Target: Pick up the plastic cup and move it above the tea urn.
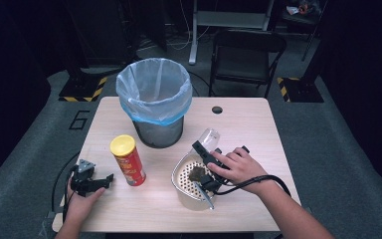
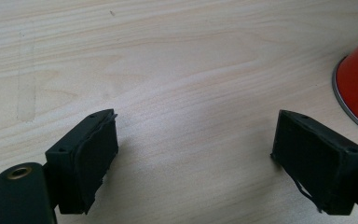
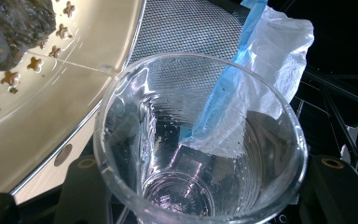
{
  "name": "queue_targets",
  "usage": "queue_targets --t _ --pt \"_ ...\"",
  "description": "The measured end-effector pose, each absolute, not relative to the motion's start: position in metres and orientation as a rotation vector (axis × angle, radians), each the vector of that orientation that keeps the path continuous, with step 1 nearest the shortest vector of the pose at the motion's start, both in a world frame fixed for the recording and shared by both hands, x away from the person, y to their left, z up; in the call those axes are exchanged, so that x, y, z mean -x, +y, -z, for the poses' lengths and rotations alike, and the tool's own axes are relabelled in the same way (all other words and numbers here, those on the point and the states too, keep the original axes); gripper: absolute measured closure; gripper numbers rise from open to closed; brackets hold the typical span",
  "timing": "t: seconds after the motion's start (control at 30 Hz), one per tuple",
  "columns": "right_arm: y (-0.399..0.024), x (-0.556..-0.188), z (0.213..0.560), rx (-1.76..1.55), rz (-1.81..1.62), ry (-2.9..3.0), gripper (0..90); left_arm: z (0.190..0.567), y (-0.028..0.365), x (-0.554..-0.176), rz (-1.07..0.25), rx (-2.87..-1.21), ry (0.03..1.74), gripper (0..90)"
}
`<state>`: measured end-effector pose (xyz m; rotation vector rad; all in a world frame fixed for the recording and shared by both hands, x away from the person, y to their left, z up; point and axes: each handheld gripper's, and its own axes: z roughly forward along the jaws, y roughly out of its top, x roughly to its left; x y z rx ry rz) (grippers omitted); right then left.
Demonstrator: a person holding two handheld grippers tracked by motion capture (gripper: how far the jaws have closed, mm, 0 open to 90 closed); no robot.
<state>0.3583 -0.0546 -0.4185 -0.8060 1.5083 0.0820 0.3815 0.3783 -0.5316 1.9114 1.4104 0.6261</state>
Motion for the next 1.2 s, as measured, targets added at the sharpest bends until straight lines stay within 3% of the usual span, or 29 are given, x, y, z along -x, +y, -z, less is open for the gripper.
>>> queue_targets --t 1.2 --pt "-0.0558 -0.3546 0.4150 0.818 -0.076 1.501 39.9 0.5314 0.3783 -0.3814 -0.625 -1.913 1.412 13.7"
